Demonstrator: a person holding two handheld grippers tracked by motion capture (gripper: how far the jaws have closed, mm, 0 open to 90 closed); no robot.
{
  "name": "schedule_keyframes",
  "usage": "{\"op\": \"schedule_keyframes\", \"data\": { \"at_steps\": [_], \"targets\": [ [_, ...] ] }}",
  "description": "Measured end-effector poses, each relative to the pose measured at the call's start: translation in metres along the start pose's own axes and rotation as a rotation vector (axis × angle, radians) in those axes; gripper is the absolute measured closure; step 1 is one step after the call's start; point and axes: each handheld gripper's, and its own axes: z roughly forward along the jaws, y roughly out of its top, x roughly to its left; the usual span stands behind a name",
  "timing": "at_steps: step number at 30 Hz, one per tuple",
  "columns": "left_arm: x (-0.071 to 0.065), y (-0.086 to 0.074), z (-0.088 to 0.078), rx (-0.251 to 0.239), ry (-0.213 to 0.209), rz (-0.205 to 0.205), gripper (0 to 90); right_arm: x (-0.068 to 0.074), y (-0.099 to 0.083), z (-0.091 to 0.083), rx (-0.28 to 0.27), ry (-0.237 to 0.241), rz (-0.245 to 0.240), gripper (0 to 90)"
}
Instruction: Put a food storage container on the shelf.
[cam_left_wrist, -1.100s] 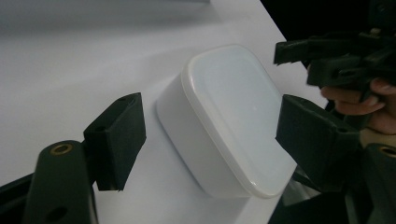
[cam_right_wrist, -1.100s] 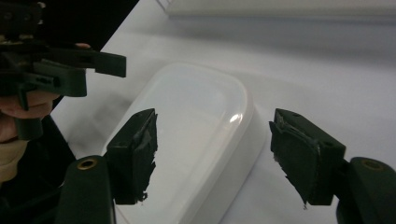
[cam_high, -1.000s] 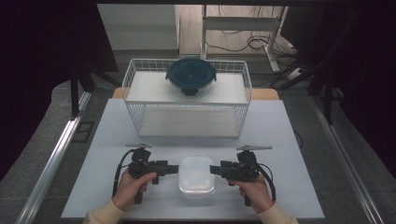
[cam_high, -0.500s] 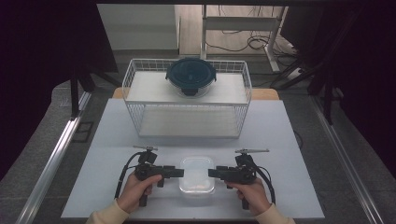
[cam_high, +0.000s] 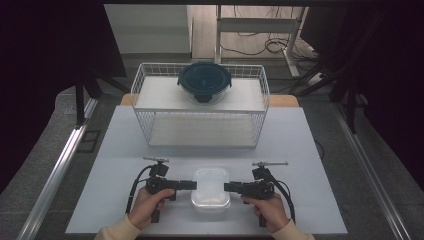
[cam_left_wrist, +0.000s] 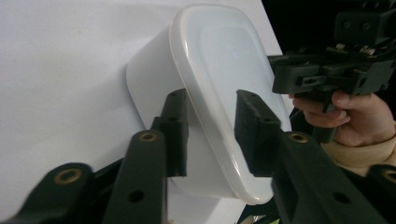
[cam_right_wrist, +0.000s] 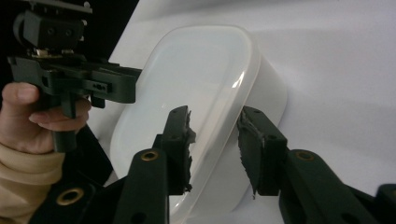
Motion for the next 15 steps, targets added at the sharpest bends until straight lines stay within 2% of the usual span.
{"op": "schedule_keyframes", "data": {
  "at_steps": [3,10,13,15],
  "targets": [
    [0.0,-0.003,-0.001,-0.019,-0.017,-0.01,68.9,0.0,-0.002,-0.003,-0.01,0.009,0.02,67.4],
    [-0.007,-0.006,-0.005,-0.041,-0.005,0.021,71.7,0.006,-0.005,-0.007,-0.031,0.002,0.009,70.4],
    [-0.009,-0.007,-0.008,-0.051,-0.007,0.03,73.8,0.009,-0.005,-0.01,-0.036,-0.001,-0.011,72.8],
    [-0.011,-0.008,-0.011,-0.065,-0.028,0.029,76.6,0.01,-0.004,-0.012,-0.04,0.001,-0.025,75.0]
  ]
}}
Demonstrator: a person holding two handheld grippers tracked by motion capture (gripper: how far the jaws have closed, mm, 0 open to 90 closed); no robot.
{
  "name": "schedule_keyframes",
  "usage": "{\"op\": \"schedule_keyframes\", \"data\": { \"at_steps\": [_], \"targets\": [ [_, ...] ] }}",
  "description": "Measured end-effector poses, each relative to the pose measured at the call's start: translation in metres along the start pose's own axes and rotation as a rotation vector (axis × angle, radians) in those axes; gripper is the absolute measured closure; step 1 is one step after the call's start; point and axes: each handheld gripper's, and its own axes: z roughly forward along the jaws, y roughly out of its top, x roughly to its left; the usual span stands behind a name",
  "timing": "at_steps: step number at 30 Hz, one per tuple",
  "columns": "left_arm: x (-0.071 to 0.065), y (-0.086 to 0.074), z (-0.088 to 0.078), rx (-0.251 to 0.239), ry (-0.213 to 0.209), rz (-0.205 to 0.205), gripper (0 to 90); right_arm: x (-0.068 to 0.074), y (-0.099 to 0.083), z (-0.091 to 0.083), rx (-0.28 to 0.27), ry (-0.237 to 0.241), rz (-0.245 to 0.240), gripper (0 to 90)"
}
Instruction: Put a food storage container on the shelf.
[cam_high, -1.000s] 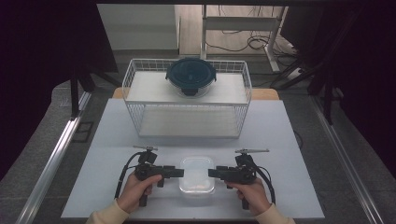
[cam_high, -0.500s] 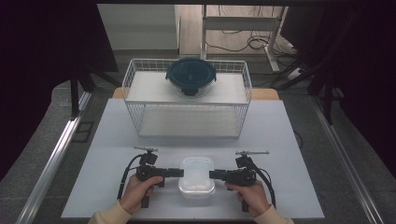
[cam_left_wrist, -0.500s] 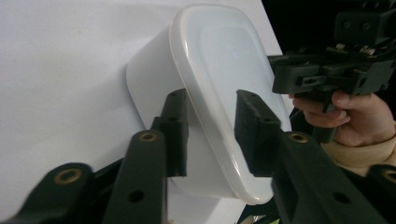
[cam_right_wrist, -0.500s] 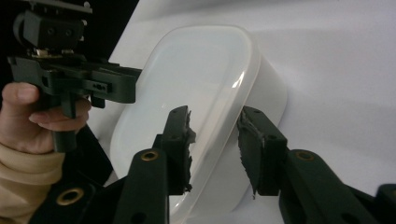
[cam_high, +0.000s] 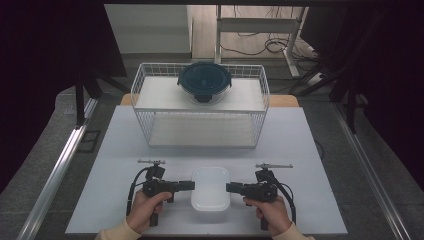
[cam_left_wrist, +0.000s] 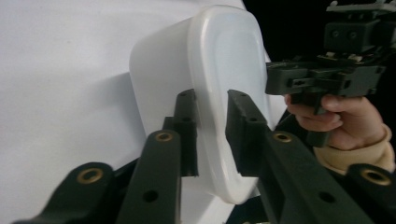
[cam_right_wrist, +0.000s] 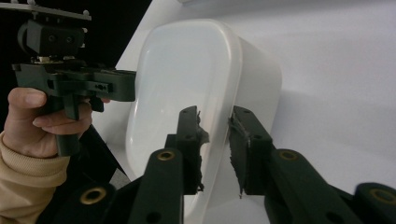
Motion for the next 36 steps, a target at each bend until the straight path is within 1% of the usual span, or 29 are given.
{"op": "schedule_keyframes", "data": {
  "at_steps": [3,9,10,12,16,19,20,23,31,32,36],
  "targets": [
    [-0.001,0.0,-0.001,-0.009,0.002,0.009,77.9,0.002,0.001,-0.002,-0.004,-0.003,-0.015,76.0],
    [-0.003,-0.001,-0.003,-0.013,0.003,0.027,79.7,0.004,0.001,-0.004,-0.011,0.001,-0.032,78.5],
    [-0.005,-0.001,-0.004,-0.017,0.01,0.041,80.0,0.005,0.001,-0.005,-0.014,0.004,-0.034,79.2],
    [-0.006,-0.001,-0.005,-0.02,0.017,0.056,80.0,0.006,0.001,-0.005,-0.017,0.0,-0.044,79.7],
    [-0.007,-0.001,-0.005,-0.022,0.022,0.075,80.1,0.006,0.001,-0.005,-0.022,-0.002,-0.055,79.9],
    [-0.008,-0.001,-0.006,-0.025,0.022,0.079,80.1,0.007,0.001,-0.005,-0.025,-0.003,-0.06,79.9],
    [-0.01,-0.001,-0.007,-0.031,0.023,0.086,80.1,0.009,0.001,-0.006,-0.029,-0.006,-0.074,79.9],
    [-0.013,0.0,-0.009,-0.036,0.026,0.104,80.1,0.012,0.002,-0.008,-0.039,-0.005,-0.087,79.9],
    [-0.019,0.002,-0.013,-0.047,0.031,0.134,80.0,0.016,0.004,-0.011,-0.056,-0.006,-0.124,79.9],
    [-0.021,0.002,-0.013,-0.052,0.032,0.136,80.0,0.017,0.004,-0.012,-0.059,-0.005,-0.127,79.8],
    [-0.027,0.004,-0.017,-0.064,0.035,0.161,80.0,0.023,0.006,-0.016,-0.078,-0.002,-0.154,79.8]
  ]
}}
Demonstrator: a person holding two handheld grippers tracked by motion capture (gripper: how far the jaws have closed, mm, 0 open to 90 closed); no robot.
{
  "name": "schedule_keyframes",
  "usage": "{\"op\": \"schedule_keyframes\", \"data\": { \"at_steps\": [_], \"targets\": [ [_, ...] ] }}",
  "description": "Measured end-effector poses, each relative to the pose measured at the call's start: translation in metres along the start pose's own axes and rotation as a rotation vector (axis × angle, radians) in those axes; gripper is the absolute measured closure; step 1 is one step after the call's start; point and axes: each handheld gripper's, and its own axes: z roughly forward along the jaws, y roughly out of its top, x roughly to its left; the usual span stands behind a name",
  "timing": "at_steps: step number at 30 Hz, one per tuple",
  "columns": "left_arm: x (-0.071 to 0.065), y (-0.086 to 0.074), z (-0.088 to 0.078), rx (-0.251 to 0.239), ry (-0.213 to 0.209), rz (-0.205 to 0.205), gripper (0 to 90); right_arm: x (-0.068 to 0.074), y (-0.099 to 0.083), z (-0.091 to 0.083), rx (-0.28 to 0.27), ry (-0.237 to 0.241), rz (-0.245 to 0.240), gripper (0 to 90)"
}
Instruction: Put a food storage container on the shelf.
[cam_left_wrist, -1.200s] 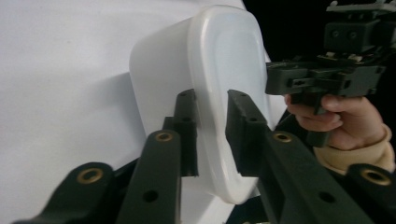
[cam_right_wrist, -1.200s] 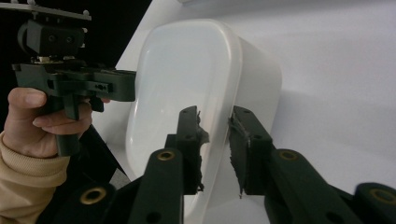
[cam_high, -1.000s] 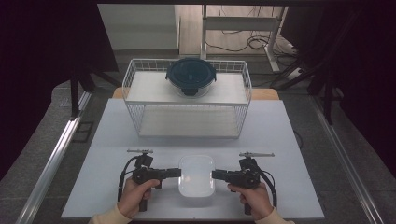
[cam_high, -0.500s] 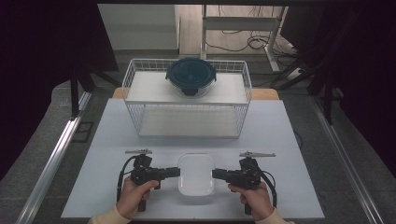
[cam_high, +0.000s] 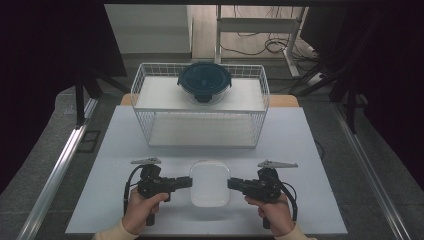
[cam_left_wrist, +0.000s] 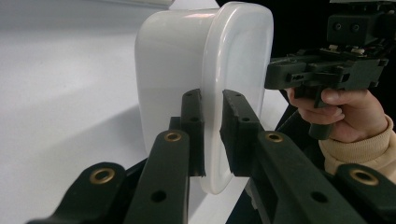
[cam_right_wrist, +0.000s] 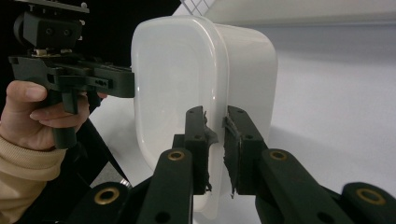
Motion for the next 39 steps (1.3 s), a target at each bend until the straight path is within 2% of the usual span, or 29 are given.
{"op": "schedule_keyframes", "data": {
  "at_steps": [7,13,15,19,23,24,26,39],
  "targets": [
    [-0.008,0.006,-0.004,-0.013,0.001,0.03,79.8,0.007,0.005,-0.006,-0.021,-0.01,-0.041,79.8],
    [-0.017,0.017,-0.013,-0.04,0.003,0.077,79.8,0.017,0.018,-0.012,-0.044,-0.016,-0.096,79.7],
    [-0.018,0.019,-0.015,-0.046,0.003,0.08,79.7,0.018,0.02,-0.012,-0.048,-0.017,-0.101,79.7],
    [-0.025,0.035,-0.022,-0.077,0.004,0.109,79.7,0.025,0.037,-0.018,-0.071,-0.013,-0.136,79.8],
    [-0.031,0.045,-0.027,-0.094,0.014,0.129,79.6,0.031,0.049,-0.021,-0.083,-0.02,-0.163,79.8],
    [-0.035,0.051,-0.03,-0.106,0.024,0.148,79.6,0.035,0.057,-0.023,-0.087,-0.025,-0.182,79.7],
    [-0.038,0.057,-0.033,-0.115,0.026,0.159,79.6,0.039,0.065,-0.024,-0.091,-0.033,-0.2,79.7],
    [-0.05,0.093,-0.05,-0.148,0.022,0.207,79.4,0.06,0.102,-0.036,-0.139,-0.035,-0.26,79.7]
  ]
}}
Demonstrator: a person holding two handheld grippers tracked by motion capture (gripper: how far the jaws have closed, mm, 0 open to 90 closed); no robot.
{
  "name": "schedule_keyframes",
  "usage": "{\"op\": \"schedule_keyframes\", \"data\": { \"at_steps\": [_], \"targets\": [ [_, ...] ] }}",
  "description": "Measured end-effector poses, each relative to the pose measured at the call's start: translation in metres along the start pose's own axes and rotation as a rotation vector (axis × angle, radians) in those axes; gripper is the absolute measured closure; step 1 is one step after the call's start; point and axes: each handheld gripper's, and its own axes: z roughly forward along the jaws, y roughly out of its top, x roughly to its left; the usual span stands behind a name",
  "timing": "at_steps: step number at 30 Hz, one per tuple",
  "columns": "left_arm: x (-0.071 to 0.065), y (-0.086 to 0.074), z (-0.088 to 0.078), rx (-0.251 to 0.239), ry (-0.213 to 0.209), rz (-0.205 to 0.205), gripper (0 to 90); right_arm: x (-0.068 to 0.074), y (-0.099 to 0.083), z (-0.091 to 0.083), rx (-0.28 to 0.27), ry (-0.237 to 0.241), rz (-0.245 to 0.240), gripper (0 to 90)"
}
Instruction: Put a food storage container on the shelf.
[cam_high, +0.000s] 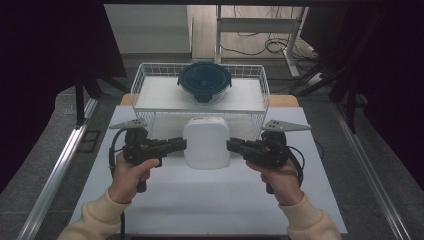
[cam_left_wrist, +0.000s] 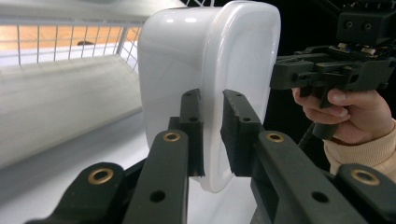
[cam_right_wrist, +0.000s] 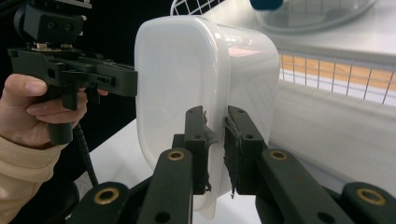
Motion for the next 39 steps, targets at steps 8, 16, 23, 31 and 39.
{"op": "schedule_keyframes", "data": {
  "at_steps": [8,16,23,31,39],
  "targets": [
    [0.001,0.011,-0.003,-0.009,-0.006,0.001,79.3,0.002,0.012,-0.001,-0.009,0.005,-0.014,79.7],
    [-0.004,0.026,-0.005,-0.022,-0.002,0.019,79.3,0.002,0.026,-0.005,-0.027,0.01,-0.031,79.7],
    [-0.009,0.045,-0.009,-0.028,0.009,0.042,79.2,0.002,0.043,-0.007,-0.042,0.011,-0.049,79.7],
    [-0.012,0.066,-0.015,-0.041,0.024,0.068,79.2,0.004,0.064,-0.008,-0.064,0.011,-0.071,79.7],
    [-0.015,0.09,-0.015,-0.046,0.032,0.096,79.2,0.0,0.083,-0.009,-0.085,0.012,-0.081,79.8]
  ]
}}
